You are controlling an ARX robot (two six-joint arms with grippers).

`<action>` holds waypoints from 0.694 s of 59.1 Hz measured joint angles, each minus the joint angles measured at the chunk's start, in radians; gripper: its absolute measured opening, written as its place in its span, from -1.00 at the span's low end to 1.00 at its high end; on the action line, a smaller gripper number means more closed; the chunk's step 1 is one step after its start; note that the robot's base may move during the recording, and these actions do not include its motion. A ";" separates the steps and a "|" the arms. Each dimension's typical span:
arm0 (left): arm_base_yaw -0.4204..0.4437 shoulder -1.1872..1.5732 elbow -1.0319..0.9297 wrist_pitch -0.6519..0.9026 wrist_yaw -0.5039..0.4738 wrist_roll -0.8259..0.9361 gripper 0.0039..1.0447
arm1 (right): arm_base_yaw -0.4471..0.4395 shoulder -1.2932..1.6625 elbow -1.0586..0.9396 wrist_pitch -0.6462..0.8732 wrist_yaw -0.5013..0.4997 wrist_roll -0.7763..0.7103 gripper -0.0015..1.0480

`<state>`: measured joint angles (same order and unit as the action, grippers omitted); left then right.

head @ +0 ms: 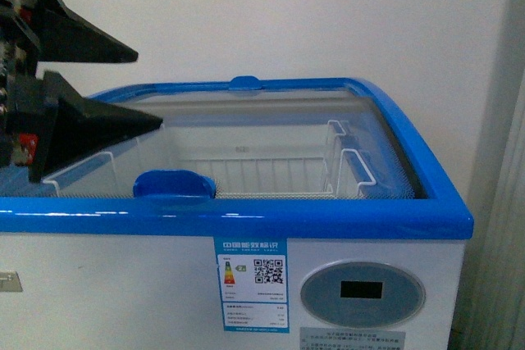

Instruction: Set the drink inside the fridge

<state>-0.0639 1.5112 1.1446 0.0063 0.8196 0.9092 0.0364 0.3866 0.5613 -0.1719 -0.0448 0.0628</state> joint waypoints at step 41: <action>0.007 0.258 0.295 -0.401 -0.031 0.453 0.85 | 0.000 0.000 0.000 0.000 0.000 0.000 -0.23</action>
<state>-0.0570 1.7691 1.4399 -0.3943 0.7887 1.3621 0.0364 0.3866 0.5613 -0.1719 -0.0448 0.0628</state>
